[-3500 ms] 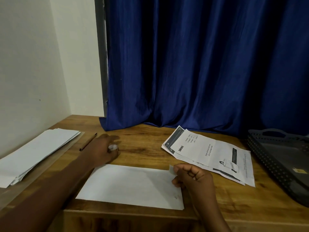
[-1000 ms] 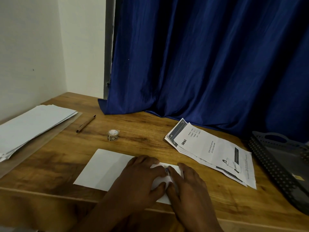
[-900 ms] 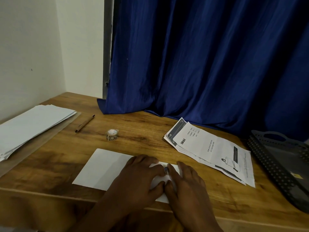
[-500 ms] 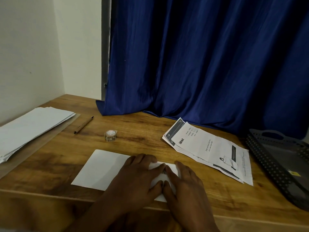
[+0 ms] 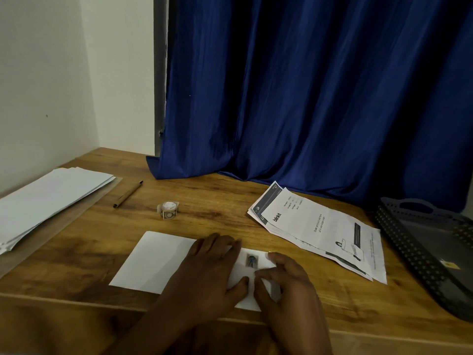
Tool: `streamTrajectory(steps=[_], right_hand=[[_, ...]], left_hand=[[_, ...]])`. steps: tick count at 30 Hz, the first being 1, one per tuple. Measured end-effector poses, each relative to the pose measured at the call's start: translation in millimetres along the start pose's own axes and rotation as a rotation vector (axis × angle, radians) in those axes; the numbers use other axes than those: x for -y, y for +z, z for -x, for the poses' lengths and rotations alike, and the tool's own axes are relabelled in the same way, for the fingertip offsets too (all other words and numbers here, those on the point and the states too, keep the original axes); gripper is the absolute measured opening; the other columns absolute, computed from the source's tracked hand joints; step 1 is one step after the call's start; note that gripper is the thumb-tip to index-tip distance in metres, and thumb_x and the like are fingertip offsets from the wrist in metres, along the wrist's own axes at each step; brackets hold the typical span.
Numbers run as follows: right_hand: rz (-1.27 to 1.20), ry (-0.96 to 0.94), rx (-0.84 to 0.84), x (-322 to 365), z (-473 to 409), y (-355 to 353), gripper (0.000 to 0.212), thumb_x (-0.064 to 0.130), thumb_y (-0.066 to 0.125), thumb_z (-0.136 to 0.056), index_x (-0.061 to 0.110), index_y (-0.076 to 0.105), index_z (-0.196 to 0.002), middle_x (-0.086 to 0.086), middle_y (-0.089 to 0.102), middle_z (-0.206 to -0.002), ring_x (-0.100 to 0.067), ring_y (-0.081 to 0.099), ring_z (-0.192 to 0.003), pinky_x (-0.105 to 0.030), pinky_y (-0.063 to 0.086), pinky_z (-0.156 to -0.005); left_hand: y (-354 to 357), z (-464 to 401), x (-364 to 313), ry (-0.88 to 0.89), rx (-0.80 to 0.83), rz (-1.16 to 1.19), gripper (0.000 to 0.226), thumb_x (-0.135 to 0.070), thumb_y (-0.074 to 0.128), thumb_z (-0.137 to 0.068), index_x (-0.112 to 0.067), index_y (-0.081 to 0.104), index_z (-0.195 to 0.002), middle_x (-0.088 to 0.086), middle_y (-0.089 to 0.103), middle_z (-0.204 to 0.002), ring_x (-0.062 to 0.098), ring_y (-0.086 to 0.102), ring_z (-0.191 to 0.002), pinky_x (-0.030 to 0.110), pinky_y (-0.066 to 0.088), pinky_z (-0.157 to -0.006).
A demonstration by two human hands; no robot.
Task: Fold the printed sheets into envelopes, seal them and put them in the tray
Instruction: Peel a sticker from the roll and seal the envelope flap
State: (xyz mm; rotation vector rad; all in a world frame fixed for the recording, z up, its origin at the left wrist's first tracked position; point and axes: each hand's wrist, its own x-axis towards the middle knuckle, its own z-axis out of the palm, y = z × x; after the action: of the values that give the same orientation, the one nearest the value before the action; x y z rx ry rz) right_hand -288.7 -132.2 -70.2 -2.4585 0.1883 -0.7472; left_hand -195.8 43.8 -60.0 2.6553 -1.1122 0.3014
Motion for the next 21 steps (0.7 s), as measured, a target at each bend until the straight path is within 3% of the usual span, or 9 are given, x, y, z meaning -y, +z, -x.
streamTrajectory(steps=[2, 5, 8, 10, 13, 17, 21], right_hand=[[-0.101, 0.019, -0.025, -3, -1, -3, 0.02, 0.04, 0.069, -0.083, 0.045, 0.071, -0.102, 0.031, 0.055, -0.126, 0.005, 0.053, -0.118, -0.018, 0.048, -0.092], [-0.286, 0.102, -0.047, -7, -6, -9, 0.027, 0.032, 0.07, -0.09, 0.047, 0.067, -0.111, 0.031, 0.06, -0.119, 0.008, 0.056, -0.112, -0.029, 0.055, -0.092], [-0.546, 0.322, 0.022, -7, -15, -18, 0.027, 0.027, 0.07, -0.092, 0.049, 0.069, -0.106, 0.028, 0.069, -0.11, 0.004, 0.065, -0.105, -0.037, 0.058, -0.093], [-0.569, 0.38, 0.089, -5, -25, -27, 0.024, 0.027, 0.068, -0.094, 0.051, 0.07, -0.101, 0.031, 0.07, -0.102, 0.005, 0.067, -0.098, -0.035, 0.058, -0.092], [-0.446, 0.298, 0.216, -1, -50, -43, 0.018, 0.033, 0.066, -0.095, 0.045, 0.069, -0.108, 0.028, 0.071, -0.101, 0.006, 0.065, -0.097, -0.032, 0.056, -0.094], [-0.257, 0.086, 0.592, 16, -92, -56, 0.025, 0.032, 0.065, -0.097, 0.03, 0.068, -0.121, 0.011, 0.072, -0.113, -0.003, 0.067, -0.103, -0.022, 0.053, -0.093], [-0.228, -0.031, 0.847, 32, -118, -49, 0.019, 0.024, 0.061, -0.1, 0.015, 0.075, -0.108, -0.003, 0.077, -0.109, -0.017, 0.073, -0.099, -0.022, 0.056, -0.083]], left_hand=[[1, 0, 0, -0.018, 0.003, 0.01, 0.086, -0.077, 0.015, -0.088, -0.032, 0.003, -0.16, -0.008, 0.011, -0.166, 0.014, 0.005, -0.153, 0.036, 0.004, -0.125], [-1, 1, -1, -0.021, -0.036, 0.02, 0.083, -0.077, 0.018, -0.088, -0.036, 0.005, -0.159, -0.01, 0.021, -0.161, 0.011, 0.018, -0.148, 0.034, 0.011, -0.124], [-3, 3, -2, -0.015, -0.053, 0.045, 0.082, -0.076, 0.02, -0.087, -0.038, 0.007, -0.158, -0.01, 0.023, -0.159, 0.011, 0.019, -0.146, 0.034, 0.015, -0.123], [-4, 2, -3, -0.013, -0.07, 0.055, 0.08, -0.076, 0.024, -0.088, -0.038, 0.007, -0.157, -0.01, 0.023, -0.157, 0.012, 0.018, -0.144, 0.034, 0.017, -0.122], [-8, 2, -6, -0.011, -0.105, 0.06, 0.083, -0.074, 0.034, -0.089, -0.038, 0.0, -0.156, -0.009, 0.023, -0.155, 0.014, 0.017, -0.141, 0.036, 0.019, -0.121], [-14, 6, -11, -0.004, -0.151, 0.108, 0.091, -0.074, 0.04, -0.086, -0.041, -0.015, -0.152, -0.009, 0.023, -0.155, 0.014, 0.016, -0.141, 0.038, 0.013, -0.122], [-15, 9, -14, 0.024, -0.205, 0.113, 0.09, -0.075, 0.041, -0.085, -0.04, -0.009, -0.152, -0.006, 0.026, -0.156, 0.017, 0.017, -0.143, 0.029, 0.004, -0.113]])
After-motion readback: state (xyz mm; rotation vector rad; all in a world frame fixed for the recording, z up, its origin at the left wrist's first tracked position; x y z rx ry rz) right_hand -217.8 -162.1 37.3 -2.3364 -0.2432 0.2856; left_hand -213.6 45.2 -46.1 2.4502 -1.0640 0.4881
